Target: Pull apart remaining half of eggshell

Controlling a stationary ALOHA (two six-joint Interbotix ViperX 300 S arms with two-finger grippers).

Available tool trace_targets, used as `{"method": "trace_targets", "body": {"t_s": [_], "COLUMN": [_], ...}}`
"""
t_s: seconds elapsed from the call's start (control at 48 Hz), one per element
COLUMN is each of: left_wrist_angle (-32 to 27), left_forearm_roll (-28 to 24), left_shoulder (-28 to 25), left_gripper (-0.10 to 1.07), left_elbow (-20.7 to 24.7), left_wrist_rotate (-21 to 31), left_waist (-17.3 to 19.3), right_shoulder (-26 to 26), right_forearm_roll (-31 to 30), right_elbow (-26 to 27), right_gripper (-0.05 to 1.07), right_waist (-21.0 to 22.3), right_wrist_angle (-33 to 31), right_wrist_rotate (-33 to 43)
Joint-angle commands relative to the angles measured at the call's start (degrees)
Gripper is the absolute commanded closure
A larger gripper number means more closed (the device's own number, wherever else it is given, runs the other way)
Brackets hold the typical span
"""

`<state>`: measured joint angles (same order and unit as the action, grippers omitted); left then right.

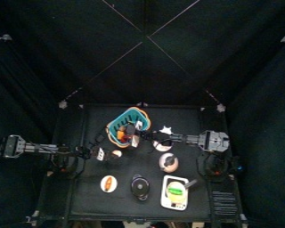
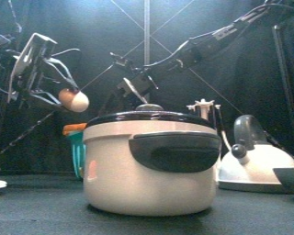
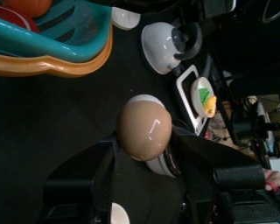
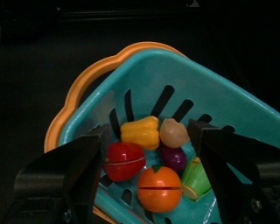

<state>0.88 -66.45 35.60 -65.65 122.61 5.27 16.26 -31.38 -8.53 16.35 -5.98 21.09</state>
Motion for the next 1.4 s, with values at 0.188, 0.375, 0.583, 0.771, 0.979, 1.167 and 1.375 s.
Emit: {"method": "trace_targets", "body": {"t_s": [0.188,0.375,0.583,0.771,0.979,1.167,1.375], "left_wrist_angle": [0.1,0.1,0.1,0.1,-0.3,-1.4,-1.4], "left_forearm_roll": [-0.3,-0.3,-0.2,0.4,0.4,0.5,0.5], "left_shoulder": [0.1,0.0,0.0,0.0,0.0,0.0,0.0], "left_gripper": [0.62,0.62,0.62,0.62,0.62,0.62,0.62], "left_elbow": [1.5,2.1,2.5,2.8,2.8,2.5,2.5], "left_wrist_rotate": [-0.1,-0.1,-0.1,0.0,0.0,0.0,0.0], "left_waist": [0.5,1.2,1.1,1.1,1.1,1.1,1.2], "right_shoulder": [-7.2,-6.9,-5.3,-3.3,-1.7,-1.4,-1.4], "right_forearm_roll": [-0.2,-3.1,-4.3,-4.3,-4.5,-5.3,-5.5], "right_elbow": [-4.5,-4.9,-2.7,0.2,2.1,2.2,2.6], "right_gripper": [0.03,0.03,0.03,0.03,0.04,0.10,0.25], "right_waist": [-5.2,-10.2,-11.9,-11.5,-11.7,-12.0,-12.0], "right_wrist_angle": [-2.9,-1.0,-0.9,-0.7,-0.7,-0.7,-0.5], "right_wrist_rotate": [-0.5,-0.4,0.0,-0.4,-0.5,-0.5,-0.4]}}
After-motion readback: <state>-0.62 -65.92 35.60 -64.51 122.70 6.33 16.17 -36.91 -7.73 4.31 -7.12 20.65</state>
